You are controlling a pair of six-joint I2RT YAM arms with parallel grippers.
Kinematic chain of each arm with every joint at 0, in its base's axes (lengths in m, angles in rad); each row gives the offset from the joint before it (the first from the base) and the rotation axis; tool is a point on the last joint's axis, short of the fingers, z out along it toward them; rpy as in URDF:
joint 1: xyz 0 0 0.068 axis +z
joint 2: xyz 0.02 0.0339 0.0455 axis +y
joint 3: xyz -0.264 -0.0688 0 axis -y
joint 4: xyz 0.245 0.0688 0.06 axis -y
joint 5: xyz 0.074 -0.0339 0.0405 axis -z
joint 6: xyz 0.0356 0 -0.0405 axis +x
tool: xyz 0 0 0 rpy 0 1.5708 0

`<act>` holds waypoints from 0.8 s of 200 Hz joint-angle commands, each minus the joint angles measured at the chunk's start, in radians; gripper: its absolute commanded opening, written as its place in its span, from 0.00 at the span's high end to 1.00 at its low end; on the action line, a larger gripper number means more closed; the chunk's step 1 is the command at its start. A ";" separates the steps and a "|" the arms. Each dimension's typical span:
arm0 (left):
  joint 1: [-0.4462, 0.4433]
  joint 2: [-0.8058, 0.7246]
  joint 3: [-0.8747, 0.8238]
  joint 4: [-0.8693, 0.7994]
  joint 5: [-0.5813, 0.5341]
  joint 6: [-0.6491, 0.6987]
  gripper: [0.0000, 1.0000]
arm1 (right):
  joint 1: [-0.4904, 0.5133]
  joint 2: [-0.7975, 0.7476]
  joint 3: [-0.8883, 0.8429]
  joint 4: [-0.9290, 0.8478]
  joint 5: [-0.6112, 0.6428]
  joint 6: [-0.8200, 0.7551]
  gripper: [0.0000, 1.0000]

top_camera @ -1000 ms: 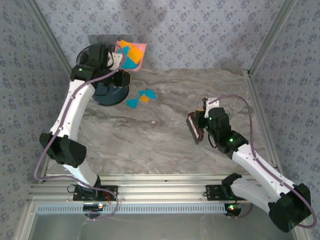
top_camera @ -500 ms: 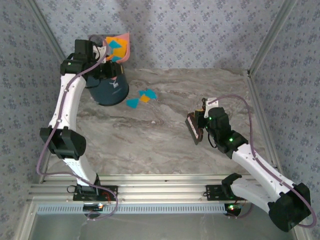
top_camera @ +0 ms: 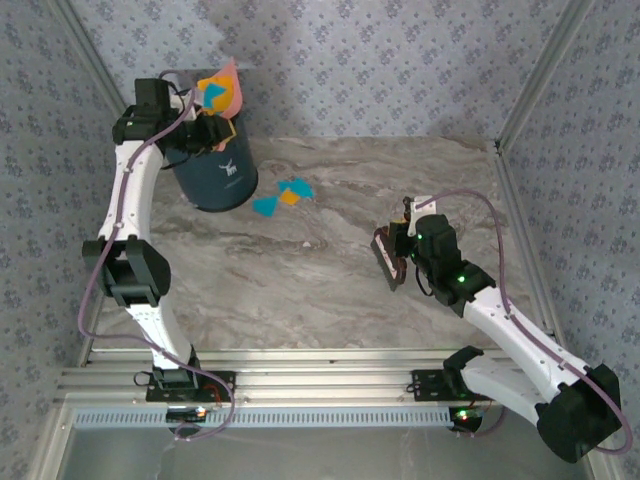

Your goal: Sweep away the paper scraps from the table

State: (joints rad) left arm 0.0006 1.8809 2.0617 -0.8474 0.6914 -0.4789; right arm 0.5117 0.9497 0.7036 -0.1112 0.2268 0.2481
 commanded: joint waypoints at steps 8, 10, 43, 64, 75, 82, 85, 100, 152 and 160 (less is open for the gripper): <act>0.018 0.010 0.029 0.079 0.089 -0.075 1.00 | -0.006 -0.006 0.030 0.000 0.004 0.016 1.00; 0.020 0.010 0.027 0.083 0.094 -0.081 1.00 | -0.006 -0.006 0.029 0.001 0.005 0.016 1.00; 0.038 0.018 -0.003 0.163 0.164 -0.178 1.00 | -0.006 -0.002 0.030 -0.002 0.002 0.018 1.00; 0.042 0.017 -0.019 0.219 0.190 -0.225 1.00 | -0.004 0.000 0.030 -0.003 0.001 0.017 1.00; 0.048 0.014 -0.038 0.259 0.209 -0.260 1.00 | -0.004 0.001 0.030 -0.002 0.002 0.017 1.00; 0.050 0.011 -0.054 0.291 0.226 -0.286 1.00 | -0.004 0.000 0.030 -0.003 0.002 0.017 1.00; 0.050 0.011 -0.061 0.306 0.233 -0.298 1.00 | -0.004 0.000 0.029 -0.003 0.002 0.017 1.00; 0.051 0.005 -0.102 0.401 0.268 -0.369 1.00 | -0.004 0.000 0.028 -0.002 0.003 0.018 1.00; 0.052 -0.016 -0.228 0.677 0.325 -0.569 1.00 | -0.004 0.003 0.030 -0.005 0.006 0.011 1.00; 0.053 -0.017 -0.245 0.718 0.331 -0.607 1.00 | -0.003 0.004 0.031 -0.006 0.006 0.011 1.00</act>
State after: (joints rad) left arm 0.0460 1.8870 1.8423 -0.3473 0.9558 -0.9520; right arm 0.5117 0.9524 0.7040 -0.1287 0.2272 0.2481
